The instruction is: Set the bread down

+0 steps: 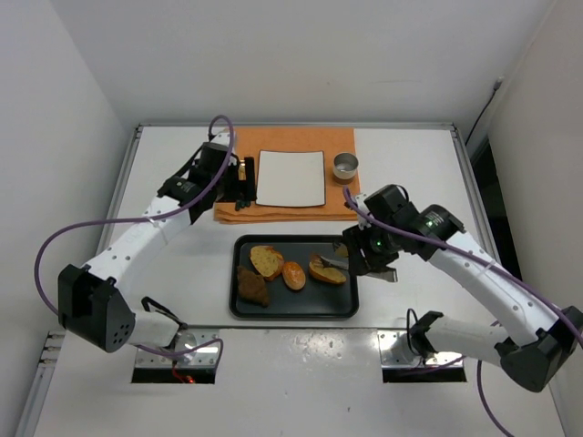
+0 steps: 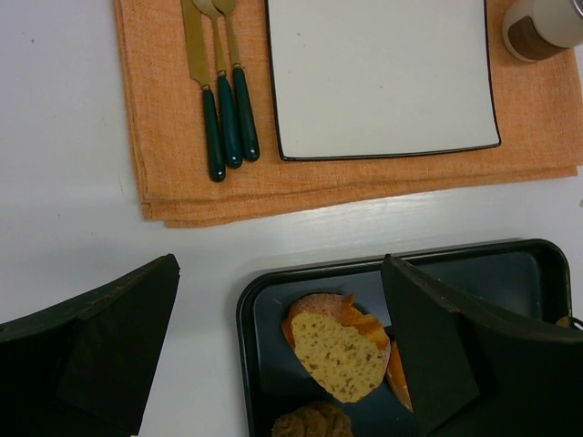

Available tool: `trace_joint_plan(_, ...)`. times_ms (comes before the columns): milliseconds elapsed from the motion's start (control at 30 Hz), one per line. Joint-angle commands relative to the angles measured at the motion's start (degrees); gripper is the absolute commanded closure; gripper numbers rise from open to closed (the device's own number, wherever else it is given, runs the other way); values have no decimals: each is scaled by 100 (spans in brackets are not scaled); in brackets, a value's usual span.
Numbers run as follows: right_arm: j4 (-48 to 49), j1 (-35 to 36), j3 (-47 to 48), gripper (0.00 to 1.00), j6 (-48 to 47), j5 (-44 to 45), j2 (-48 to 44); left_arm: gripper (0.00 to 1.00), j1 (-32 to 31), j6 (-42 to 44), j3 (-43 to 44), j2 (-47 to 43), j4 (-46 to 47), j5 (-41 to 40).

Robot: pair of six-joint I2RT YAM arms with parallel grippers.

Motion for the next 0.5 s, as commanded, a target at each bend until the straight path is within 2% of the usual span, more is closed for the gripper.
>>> trace_joint_plan(0, -176, 274, 472, 45, -61, 487, 59, 1, 39, -73, 252, -15, 174, 58)
trace_joint_plan(233, -378, 855, 587, 45, -8, 610, 463, 1, 39, -73, 252, 108, 174, 110)
trace_joint_plan(467, -325, 1153, 526, 45, 186, 1119, 752, 1, 39, -73, 252, 161, 174, 110)
